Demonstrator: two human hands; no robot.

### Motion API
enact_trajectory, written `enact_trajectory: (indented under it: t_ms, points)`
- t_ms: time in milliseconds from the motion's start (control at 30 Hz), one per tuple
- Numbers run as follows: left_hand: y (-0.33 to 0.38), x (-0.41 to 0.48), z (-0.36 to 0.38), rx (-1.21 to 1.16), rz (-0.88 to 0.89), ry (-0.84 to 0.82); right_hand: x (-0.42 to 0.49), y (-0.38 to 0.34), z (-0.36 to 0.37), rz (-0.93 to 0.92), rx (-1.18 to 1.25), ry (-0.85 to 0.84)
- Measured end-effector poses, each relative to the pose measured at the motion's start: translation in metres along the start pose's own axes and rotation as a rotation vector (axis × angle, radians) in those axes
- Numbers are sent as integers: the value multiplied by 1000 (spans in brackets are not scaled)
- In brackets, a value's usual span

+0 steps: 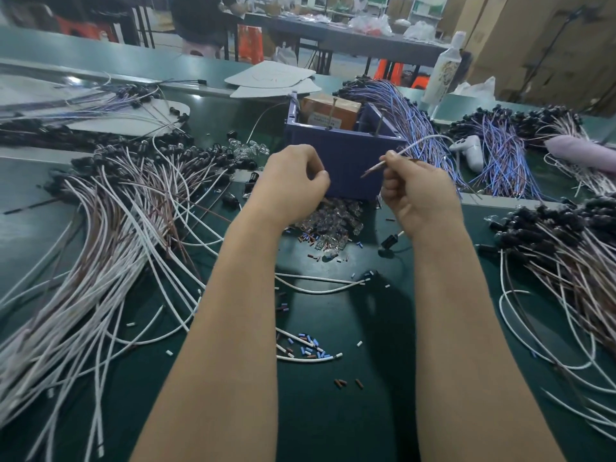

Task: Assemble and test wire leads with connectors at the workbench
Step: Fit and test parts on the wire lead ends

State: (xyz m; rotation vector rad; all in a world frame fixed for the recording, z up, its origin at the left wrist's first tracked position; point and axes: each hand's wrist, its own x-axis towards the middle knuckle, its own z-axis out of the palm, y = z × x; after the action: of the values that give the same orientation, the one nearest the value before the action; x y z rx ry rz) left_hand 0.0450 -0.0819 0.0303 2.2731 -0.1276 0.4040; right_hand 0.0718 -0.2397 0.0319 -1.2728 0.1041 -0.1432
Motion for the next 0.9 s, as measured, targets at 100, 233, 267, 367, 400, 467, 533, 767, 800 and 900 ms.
enact_trajectory:
  t_ms: [100,233,267,367,400,467,533,767,800,900]
  points:
    - [-3,1,-2,-34,-51,71,-1,-2,-1,17,68,0]
    - [9,-4,6,-162,-6,-25,-5,0,9,16,43,-50]
    - [11,-4,8,-179,5,-53,-6,0,10,17,46,-65]
    - [15,-4,13,-139,43,-35,-7,1,11,24,15,-102]
    - [15,-3,14,-133,48,-21,-7,2,11,23,1,-108]
    - [14,-3,14,-146,37,-28,-7,2,11,18,6,-95]
    - [14,-3,14,-146,18,-48,-6,3,12,12,29,-66]
    - [6,-3,4,-116,-77,-65,-4,2,5,9,107,60]
    - [3,-3,1,-140,-86,-39,-3,1,3,15,136,77]
    - [4,-4,-3,-240,-58,-22,-3,0,2,30,169,64]
